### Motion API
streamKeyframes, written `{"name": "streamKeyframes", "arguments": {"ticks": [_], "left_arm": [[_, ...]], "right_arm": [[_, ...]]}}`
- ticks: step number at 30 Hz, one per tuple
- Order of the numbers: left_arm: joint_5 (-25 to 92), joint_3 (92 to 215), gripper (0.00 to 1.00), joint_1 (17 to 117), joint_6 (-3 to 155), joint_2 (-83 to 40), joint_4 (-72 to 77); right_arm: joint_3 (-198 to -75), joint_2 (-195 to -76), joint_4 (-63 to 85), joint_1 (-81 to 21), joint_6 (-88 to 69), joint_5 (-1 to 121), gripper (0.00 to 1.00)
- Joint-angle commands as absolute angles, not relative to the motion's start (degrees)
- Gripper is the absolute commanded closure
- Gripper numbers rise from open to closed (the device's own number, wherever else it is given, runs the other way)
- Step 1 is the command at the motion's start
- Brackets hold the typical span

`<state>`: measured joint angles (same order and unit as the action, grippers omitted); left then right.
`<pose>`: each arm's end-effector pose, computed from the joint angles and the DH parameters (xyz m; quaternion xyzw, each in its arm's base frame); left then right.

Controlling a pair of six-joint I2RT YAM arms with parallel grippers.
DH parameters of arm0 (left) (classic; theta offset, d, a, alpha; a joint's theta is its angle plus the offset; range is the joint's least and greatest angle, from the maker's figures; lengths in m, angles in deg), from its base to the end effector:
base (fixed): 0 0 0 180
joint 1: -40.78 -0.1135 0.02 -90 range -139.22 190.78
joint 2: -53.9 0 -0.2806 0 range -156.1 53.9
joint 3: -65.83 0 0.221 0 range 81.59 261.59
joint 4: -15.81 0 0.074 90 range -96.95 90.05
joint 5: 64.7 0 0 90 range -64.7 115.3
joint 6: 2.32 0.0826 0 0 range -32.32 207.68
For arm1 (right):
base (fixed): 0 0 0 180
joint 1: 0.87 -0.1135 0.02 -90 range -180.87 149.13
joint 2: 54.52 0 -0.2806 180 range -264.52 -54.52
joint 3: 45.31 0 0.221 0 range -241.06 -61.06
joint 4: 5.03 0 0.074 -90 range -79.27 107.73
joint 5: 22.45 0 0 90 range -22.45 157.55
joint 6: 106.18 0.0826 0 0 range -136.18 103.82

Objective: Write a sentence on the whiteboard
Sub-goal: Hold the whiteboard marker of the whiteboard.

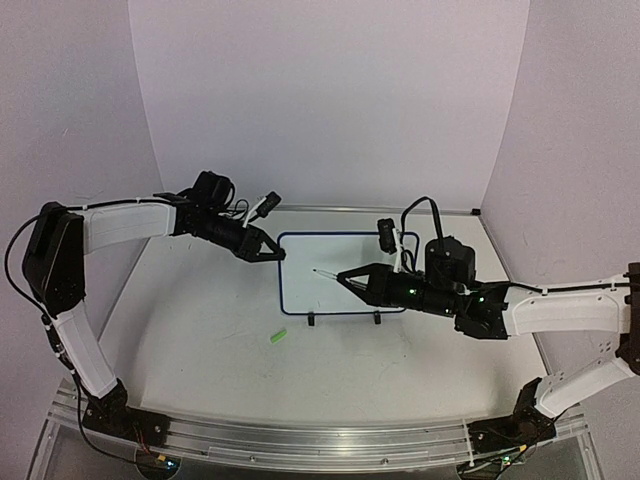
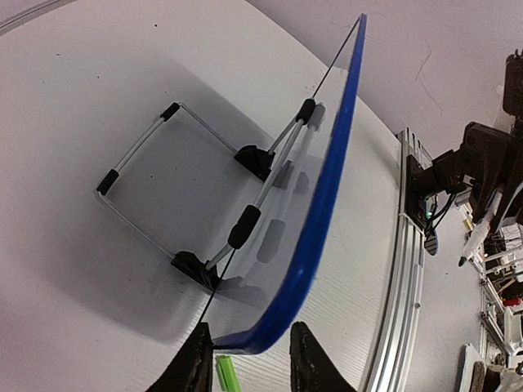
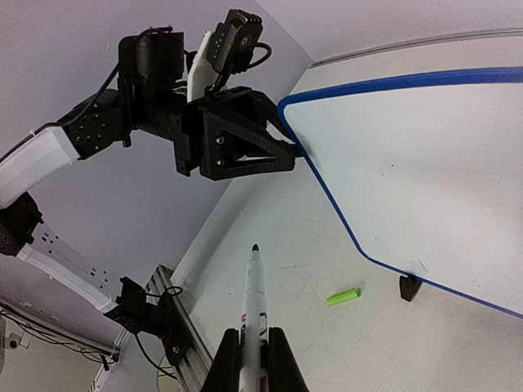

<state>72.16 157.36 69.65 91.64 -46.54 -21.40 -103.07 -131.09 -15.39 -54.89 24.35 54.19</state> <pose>0.3033 -0.2361 0.2612 0.3830 0.7744 -0.4341 0.2552 0.1706 0.2675 0.2925 -0.1638 0.7380 0.5363 0.3754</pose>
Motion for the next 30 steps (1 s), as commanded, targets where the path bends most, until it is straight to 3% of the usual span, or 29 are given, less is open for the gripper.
{"name": "streamKeyframes", "arguments": {"ticks": [1,9,18,21,24,30], "left_arm": [[73.64,160.06,0.74,69.61,94.27,-47.26,-21.04],[73.54,158.05,0.88,69.61,93.37,-46.05,-19.87],[72.18,157.36,0.93,69.61,94.88,-46.14,-21.00],[71.10,157.48,0.91,69.61,96.38,-46.38,-22.15],[71.10,157.60,0.78,69.61,96.51,-46.71,-22.03],[71.65,159.15,0.66,69.61,96.23,-47.35,-21.11]], "right_arm": [[-102.74,-129.77,-18.36,-54.80,24.99,53.96,1.00],[-103.51,-131.22,-18.36,-54.83,24.98,53.24,1.00],[-105.40,-133.76,-18.36,-54.84,24.11,52.67,1.00],[-106.25,-134.64,-18.36,-54.81,23.90,52.33,1.00],[-106.86,-135.45,-18.36,-54.84,23.72,52.08,1.00],[-107.21,-136.60,-19.59,-54.79,23.35,53.04,1.00]]}}
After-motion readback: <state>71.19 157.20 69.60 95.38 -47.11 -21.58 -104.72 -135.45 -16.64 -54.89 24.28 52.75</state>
